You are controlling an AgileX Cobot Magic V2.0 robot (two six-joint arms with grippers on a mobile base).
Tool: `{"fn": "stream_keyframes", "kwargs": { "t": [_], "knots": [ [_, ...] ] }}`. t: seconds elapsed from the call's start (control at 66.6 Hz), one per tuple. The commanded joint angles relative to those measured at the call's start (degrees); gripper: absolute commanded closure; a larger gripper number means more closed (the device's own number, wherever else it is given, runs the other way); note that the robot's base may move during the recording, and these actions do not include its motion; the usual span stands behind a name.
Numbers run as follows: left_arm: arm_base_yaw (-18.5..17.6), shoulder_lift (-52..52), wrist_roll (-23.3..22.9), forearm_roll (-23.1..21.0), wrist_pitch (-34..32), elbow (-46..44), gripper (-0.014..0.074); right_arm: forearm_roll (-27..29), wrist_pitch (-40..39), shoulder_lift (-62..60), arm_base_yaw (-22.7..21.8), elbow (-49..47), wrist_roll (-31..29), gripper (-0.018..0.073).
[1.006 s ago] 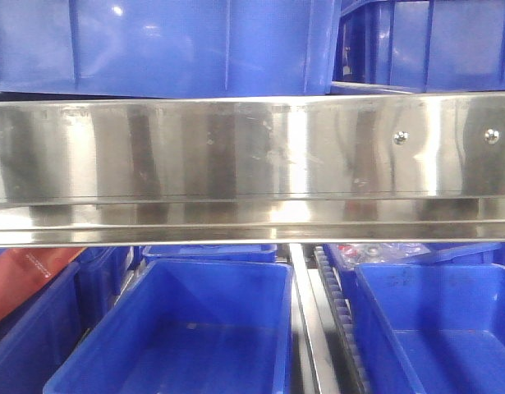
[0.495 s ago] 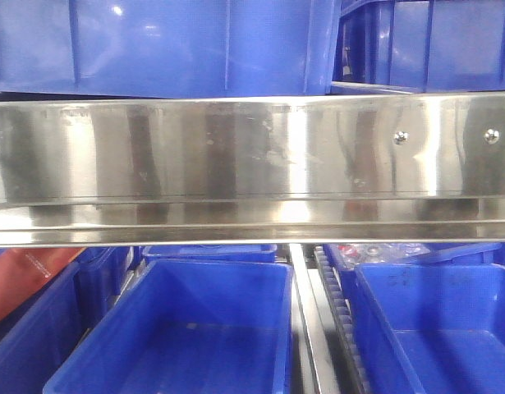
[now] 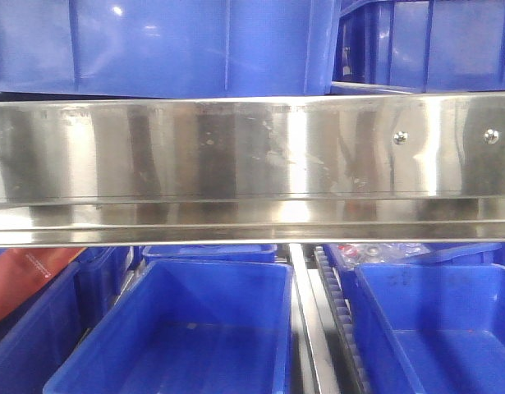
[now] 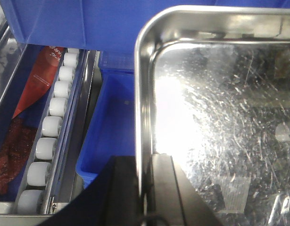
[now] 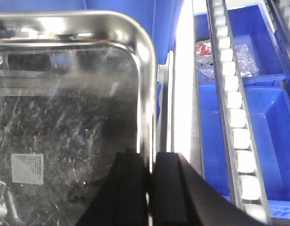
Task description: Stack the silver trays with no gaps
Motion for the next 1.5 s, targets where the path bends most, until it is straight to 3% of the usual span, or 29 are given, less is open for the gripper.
{"fn": "stream_keyframes", "kwargs": {
  "t": [0.0,0.21,0.661,1.486],
  "knots": [
    [-1.32,0.52,0.35,-2.25,-7.89,0.00,0.0606,3.20,-8.52,0.47,1.18,-0.33,-0.13,0.0583],
    [-1.32,0.52,0.35,-0.05,-7.89,0.00,0.0606,3.20,-8.52,0.47,1.18,-0.33,-0.13,0.0583],
    [-1.32,0.52,0.35,12.17,-7.89,0.00,0.0606,3.68,-8.97,0.47,1.18,-0.33,-0.13,0.0583],
    [-1.32,0.52,0.35,15.14,-7.99,0.00,0.0606,3.68,-10.22,0.47,1.18,-0.33,-0.13,0.0583]
  ]
}}
